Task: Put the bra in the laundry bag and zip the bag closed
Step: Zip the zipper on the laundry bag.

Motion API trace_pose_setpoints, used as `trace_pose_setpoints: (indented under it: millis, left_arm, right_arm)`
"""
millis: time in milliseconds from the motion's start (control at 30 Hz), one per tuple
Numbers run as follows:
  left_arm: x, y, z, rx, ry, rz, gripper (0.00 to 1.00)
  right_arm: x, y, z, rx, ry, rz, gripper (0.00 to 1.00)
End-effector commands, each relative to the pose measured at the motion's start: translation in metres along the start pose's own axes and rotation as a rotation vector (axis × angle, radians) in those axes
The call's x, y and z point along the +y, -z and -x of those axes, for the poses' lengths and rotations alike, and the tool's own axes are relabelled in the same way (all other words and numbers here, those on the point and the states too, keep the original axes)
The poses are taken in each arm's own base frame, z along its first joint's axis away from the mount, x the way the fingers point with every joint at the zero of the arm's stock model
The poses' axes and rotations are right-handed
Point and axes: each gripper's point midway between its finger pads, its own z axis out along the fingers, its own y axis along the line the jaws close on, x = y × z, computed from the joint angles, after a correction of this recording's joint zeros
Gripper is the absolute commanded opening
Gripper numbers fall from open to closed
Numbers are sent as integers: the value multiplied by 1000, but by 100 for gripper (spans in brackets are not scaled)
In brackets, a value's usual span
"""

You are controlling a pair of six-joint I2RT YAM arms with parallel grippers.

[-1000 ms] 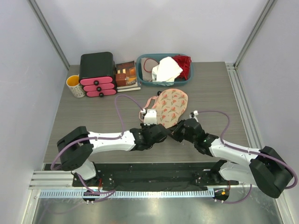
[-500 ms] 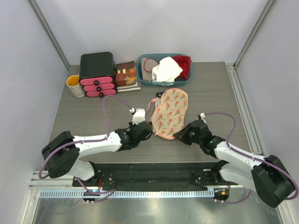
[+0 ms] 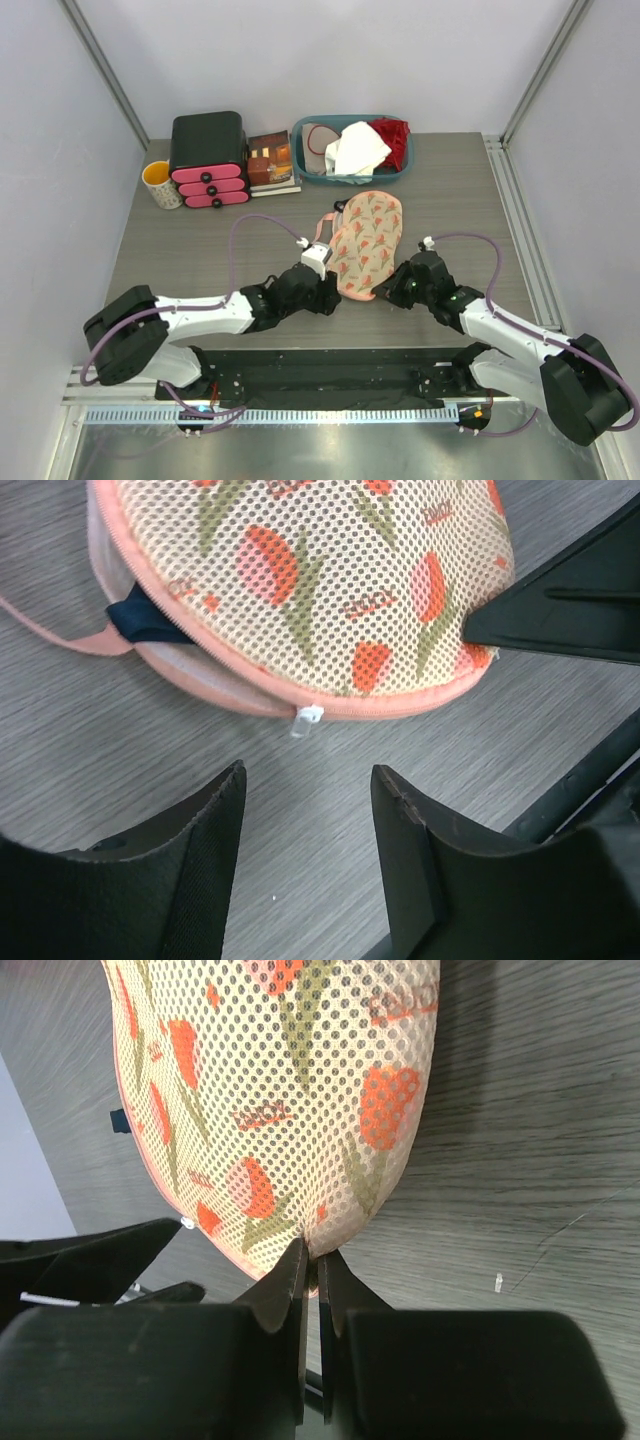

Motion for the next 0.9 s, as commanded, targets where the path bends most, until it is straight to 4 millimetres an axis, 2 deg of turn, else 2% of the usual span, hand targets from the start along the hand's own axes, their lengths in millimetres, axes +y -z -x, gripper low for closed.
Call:
trace_pose_setpoints:
  millis: [0,100,233,367,533,667,867]
  left_arm:
    - [-25,-12,28,-65,-63,-81,52]
    - [-31,-19,32,-72,-95,-96,51]
    - [-27,-34,30,-38,-123,-53,50]
    - [-26,-38,32,-34,-113,-32,47]
    - [-23,-39,30,-13,-93,-4,44]
    - [-20,-42,25,11,-90,18,35]
    - [-11,-28,19,15,-88,30,41]
  right_arm:
    - [24,6,4,22,19,76,9]
    - [24,7,4,27,12,81,9]
    - [25,7,5,32,7,86,9]
    - [26,8,5,31,7,92,8]
    - [27,8,6,34,4,96,8]
    - [26,8,7,31,6,93,8]
    - [23,10,8,29,0,92,8]
